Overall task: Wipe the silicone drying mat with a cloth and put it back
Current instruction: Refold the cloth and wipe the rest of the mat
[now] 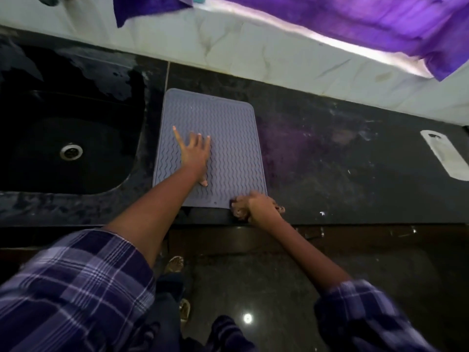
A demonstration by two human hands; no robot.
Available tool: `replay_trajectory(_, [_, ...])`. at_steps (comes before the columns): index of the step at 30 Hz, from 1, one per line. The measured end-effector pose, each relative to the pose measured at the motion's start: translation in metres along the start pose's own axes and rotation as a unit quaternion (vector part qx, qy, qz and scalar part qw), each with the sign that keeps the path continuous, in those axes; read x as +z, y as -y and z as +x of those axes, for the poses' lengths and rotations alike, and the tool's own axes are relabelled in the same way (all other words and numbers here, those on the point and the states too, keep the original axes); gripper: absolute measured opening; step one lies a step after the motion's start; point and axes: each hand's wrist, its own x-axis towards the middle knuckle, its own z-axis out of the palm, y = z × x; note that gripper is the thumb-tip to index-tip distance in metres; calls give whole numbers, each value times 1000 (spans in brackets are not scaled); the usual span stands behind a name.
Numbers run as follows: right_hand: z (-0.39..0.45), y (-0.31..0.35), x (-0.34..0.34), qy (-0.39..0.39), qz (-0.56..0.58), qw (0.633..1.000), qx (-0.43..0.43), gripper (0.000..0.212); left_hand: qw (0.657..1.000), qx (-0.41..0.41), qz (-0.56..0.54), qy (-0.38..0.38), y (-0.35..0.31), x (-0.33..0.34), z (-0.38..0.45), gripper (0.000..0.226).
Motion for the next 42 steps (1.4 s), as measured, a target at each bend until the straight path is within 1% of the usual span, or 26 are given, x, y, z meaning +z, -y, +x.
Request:
replay_trajectory(2, [2,-8,-16,66,8,998,3,36,1000,-5,5,10,0,0,-2,140])
replay_trajectory(3, [8,-9,-25,81,18,997,1,33,1000,-4,13,14,-1,0,-2,139])
replay_trajectory(4, [20,-4,-34,71,24,997,-3,30,1000,-2,20,14,-2,1,-2,139])
replay_trajectory(5, [29,0,-38,36,20,999,-7,28,1000,0,22,11,-4,3,-2,137])
replay_trajectory(6, [35,5,-39,-6,-6,1000,-14,29,1000,4,19,7,-5,3,-2,136])
replay_trajectory(7, [39,7,-36,-29,-43,999,-16,32,1000,10,16,5,-4,3,-3,135])
replay_trajectory(8, [35,6,-28,-25,-75,997,-28,35,1000,18,12,5,-2,1,-4,133])
replay_trajectory(10, [14,-5,-14,18,-100,993,-62,36,1000,20,-3,7,2,1,0,133])
replay_trajectory(11, [7,-16,-16,31,-98,993,-59,34,1000,20,-6,13,4,0,3,135])
replay_trajectory(14, [3,-52,-50,77,-79,994,16,29,997,49,-25,57,8,-14,14,138])
replay_trajectory(16, [16,-75,-73,52,-47,996,54,26,994,65,-60,63,10,-27,30,133])
replay_trajectory(17, [28,-85,-84,20,1,997,70,30,993,69,-76,58,12,-34,40,129])
replay_trajectory(19, [54,-96,-107,-72,105,988,88,44,993,70,-87,43,16,-47,61,120])
replay_trajectory(21, [87,-98,-126,-138,142,977,84,52,995,68,-71,23,17,-57,87,108])
replay_trajectory(23, [127,-98,-141,-144,142,977,71,51,996,71,-58,9,17,-64,116,98])
replay_trajectory(26, [197,-99,-163,-141,138,979,56,32,994,88,-69,-6,7,-73,157,89])
replay_trajectory(27, [219,-97,-170,-153,118,980,56,29,994,91,-66,-10,2,-75,169,89])
replay_trajectory(29, [264,-94,-174,-164,41,984,60,30,995,95,-37,-3,-7,-81,191,94])
replay_trajectory(30, [281,-91,-171,-154,-6,986,63,30,995,96,-17,8,-11,-83,199,97])
replay_trajectory(32, [307,-89,-157,-124,-59,989,59,31,995,93,7,21,-13,-84,212,100])
replay_trajectory(34, [313,-92,-147,-117,-70,989,54,32,996,86,12,14,-11,-86,220,97])
replay_trajectory(35, [309,-95,-147,-117,-59,989,63,32,996,85,16,12,-10,-88,221,95])
replay_trajectory(37, [288,-99,-141,-94,-17,990,99,30,996,88,30,18,-9,-94,221,91])
replay_trajectory(38, [270,-100,-133,-74,-12,992,101,27,995,90,36,18,-10,-96,221,90])
replay_trajectory(40, [222,-92,-117,-13,3,998,66,24,995,93,35,5,-10,-95,221,90])
replay_trajectory(42, [185,-83,-114,67,-5,997,30,30,995,93,20,-11,-8,-93,218,92])
